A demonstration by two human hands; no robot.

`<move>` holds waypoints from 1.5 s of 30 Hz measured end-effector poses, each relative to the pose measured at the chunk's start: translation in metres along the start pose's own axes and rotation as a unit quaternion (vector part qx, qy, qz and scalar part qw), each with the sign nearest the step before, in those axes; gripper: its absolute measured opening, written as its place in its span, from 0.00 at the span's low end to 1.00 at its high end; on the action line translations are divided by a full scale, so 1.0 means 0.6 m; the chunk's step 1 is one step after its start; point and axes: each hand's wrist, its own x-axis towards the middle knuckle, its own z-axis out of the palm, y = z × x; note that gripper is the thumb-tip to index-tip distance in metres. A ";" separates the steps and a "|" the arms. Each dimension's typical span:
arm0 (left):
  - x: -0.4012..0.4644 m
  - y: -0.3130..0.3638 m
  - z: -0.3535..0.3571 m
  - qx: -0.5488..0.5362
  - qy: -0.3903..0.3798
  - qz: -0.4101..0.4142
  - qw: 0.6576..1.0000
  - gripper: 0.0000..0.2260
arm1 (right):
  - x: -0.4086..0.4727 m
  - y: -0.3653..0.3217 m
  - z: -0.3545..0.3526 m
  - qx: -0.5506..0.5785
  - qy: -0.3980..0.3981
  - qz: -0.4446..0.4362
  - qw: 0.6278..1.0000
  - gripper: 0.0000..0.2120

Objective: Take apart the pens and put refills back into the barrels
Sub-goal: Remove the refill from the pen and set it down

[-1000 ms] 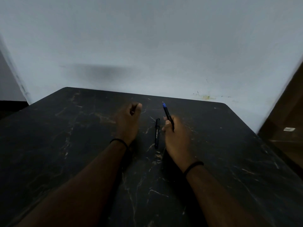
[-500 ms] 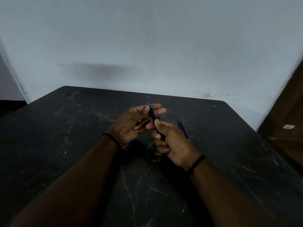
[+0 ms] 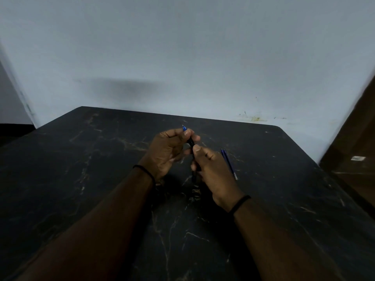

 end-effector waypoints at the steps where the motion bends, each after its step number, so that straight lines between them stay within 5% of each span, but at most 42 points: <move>1: 0.000 0.000 -0.002 0.004 0.012 0.000 1.000 0.08 | 0.000 0.000 0.001 -0.003 0.010 0.001 1.000 0.17; 7: 0.003 -0.006 -0.011 0.034 0.050 0.001 0.998 0.12 | 0.002 0.004 0.000 -0.033 0.061 -0.026 0.997 0.04; 16: 0.005 -0.012 -0.018 0.061 0.036 0.005 0.997 0.24 | -0.001 0.003 0.006 -0.047 0.058 -0.018 0.997 0.14; 19: 0.003 -0.013 -0.019 0.069 0.034 0.004 0.997 0.28 | -0.001 0.003 0.003 -0.061 0.073 -0.028 0.995 0.10; 21: 0.003 -0.013 -0.019 0.075 0.032 -0.002 0.997 0.24 | 0.000 0.003 0.000 -0.040 0.077 -0.021 0.996 0.03; 25: 0.002 -0.016 -0.015 0.069 0.023 -0.001 0.997 0.13 | -0.003 0.001 0.004 -0.035 0.066 -0.002 0.997 0.09; 30: 0.002 -0.014 -0.016 0.078 0.029 -0.001 0.997 0.10 | -0.005 0.000 0.008 -0.070 0.065 -0.008 0.995 0.16; 34: -0.001 -0.014 -0.014 0.073 0.028 -0.004 0.997 0.09 | -0.002 0.002 0.004 -0.052 0.075 -0.017 0.996 0.03; 45: -0.002 -0.012 -0.008 0.090 0.038 -0.006 0.995 0.07 | -0.002 0.002 0.006 -0.121 0.080 -0.030 0.989 0.15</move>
